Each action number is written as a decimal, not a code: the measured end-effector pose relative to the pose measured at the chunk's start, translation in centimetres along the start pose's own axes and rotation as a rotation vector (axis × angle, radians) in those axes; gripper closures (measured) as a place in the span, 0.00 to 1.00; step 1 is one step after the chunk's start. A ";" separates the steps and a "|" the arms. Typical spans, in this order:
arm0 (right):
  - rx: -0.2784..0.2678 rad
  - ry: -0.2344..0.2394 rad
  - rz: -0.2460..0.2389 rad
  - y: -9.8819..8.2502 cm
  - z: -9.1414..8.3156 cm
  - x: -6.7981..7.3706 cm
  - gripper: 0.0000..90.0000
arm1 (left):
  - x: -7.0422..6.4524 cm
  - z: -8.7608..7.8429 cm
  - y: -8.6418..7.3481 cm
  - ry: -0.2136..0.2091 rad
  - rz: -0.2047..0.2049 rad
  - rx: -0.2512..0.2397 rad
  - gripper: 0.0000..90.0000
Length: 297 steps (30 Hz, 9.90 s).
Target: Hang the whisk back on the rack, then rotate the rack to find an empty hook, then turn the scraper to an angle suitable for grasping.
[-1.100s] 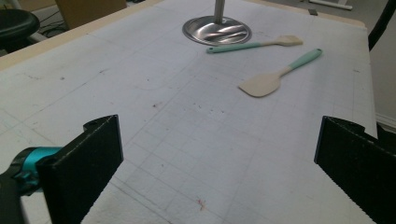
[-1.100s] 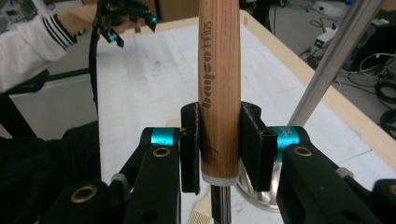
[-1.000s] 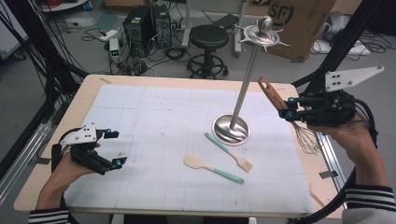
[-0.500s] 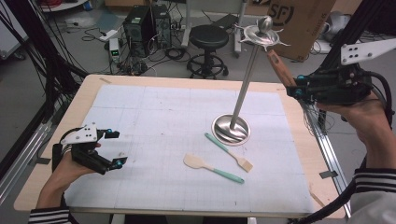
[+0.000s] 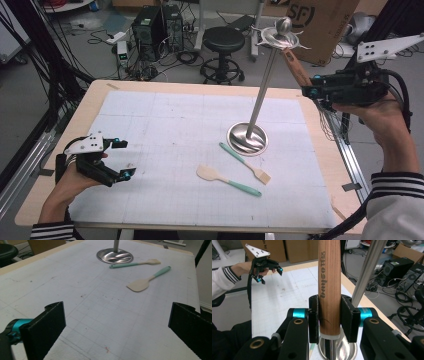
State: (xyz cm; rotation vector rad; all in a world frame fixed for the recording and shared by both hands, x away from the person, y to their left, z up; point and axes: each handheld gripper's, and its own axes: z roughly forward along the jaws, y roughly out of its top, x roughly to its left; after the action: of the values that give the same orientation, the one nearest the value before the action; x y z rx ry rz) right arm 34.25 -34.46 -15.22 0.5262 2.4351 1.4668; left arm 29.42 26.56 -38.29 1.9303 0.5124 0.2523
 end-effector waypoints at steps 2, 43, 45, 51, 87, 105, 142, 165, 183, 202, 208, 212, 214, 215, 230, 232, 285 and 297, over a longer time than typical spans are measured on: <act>0.000 -0.001 0.007 -0.1 0.2 -0.2 0.78 | 0.0 0.0 0.0 0.000 0.000 0.002 0.02; -0.020 0.046 0.081 -1.7 5.5 -1.3 0.40 | 0.4 -0.6 -0.7 0.011 -0.018 -0.007 0.02; -0.015 0.038 0.080 -1.9 5.2 -1.0 0.28 | 0.4 -0.7 -0.7 0.015 -0.023 -0.008 0.02; -0.057 0.070 0.076 -2.7 4.3 -0.1 0.00 | 0.4 -1.0 -0.8 0.020 -0.025 -0.013 0.02; 0.031 0.024 0.084 -1.1 -1.2 -0.9 0.99 | 0.3 -0.6 -0.5 0.004 -0.013 -0.008 0.02; 0.035 0.009 0.076 2.6 -2.4 -3.4 0.99 | 0.5 -0.8 -0.6 0.007 -0.029 -0.013 0.02; 0.018 -0.029 0.063 5.4 -0.7 -4.9 0.99 | 0.8 -1.3 -1.1 0.020 -0.034 0.002 0.02; 0.007 -0.008 0.002 5.4 1.1 -0.2 0.98 | 0.8 -1.0 -1.2 0.019 -0.035 0.003 0.02; 0.043 -0.052 0.064 -0.5 0.6 1.0 0.44 | 0.8 -0.9 -1.2 0.023 -0.032 0.010 0.02; 0.062 -0.048 0.077 -4.7 1.7 3.4 0.00 | 0.7 -1.2 -1.1 0.023 -0.036 -0.002 0.02; 0.067 -0.042 0.076 -5.3 2.0 3.8 0.00 | 0.8 -1.3 -1.2 0.024 -0.033 -0.003 0.02; 0.069 -0.040 0.074 -5.7 2.5 4.0 0.00 | 0.8 -1.5 -1.2 0.033 -0.038 -0.007 0.02; 0.066 -0.033 0.076 -5.8 2.8 4.2 0.00 | 0.8 -1.6 -1.1 0.033 -0.035 -0.012 0.02; 0.070 -0.031 0.076 -5.9 2.9 4.4 0.00 | 0.8 -1.6 -1.1 0.033 -0.033 -0.012 0.02; 0.094 -0.006 0.035 -7.2 4.3 5.8 0.00 | 0.5 -1.3 -0.8 0.030 -0.024 -0.003 0.02; 0.093 0.006 0.034 -7.4 4.5 5.9 0.03 | 0.4 -1.4 -0.8 0.030 -0.019 -0.003 0.02; 0.406 0.247 -0.048 -14.5 14.8 9.7 0.99 | 0.6 -1.0 -1.0 0.025 -0.030 0.010 0.02; 0.477 0.257 -0.044 -16.7 16.6 10.5 0.99 | 0.6 -1.0 -1.0 0.023 -0.024 0.011 0.02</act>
State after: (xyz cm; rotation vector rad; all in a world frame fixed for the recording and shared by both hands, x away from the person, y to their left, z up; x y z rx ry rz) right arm 28.27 -23.93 -37.97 0.3860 2.9974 0.9789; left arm 29.33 27.97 -38.80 1.9325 0.5532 0.2572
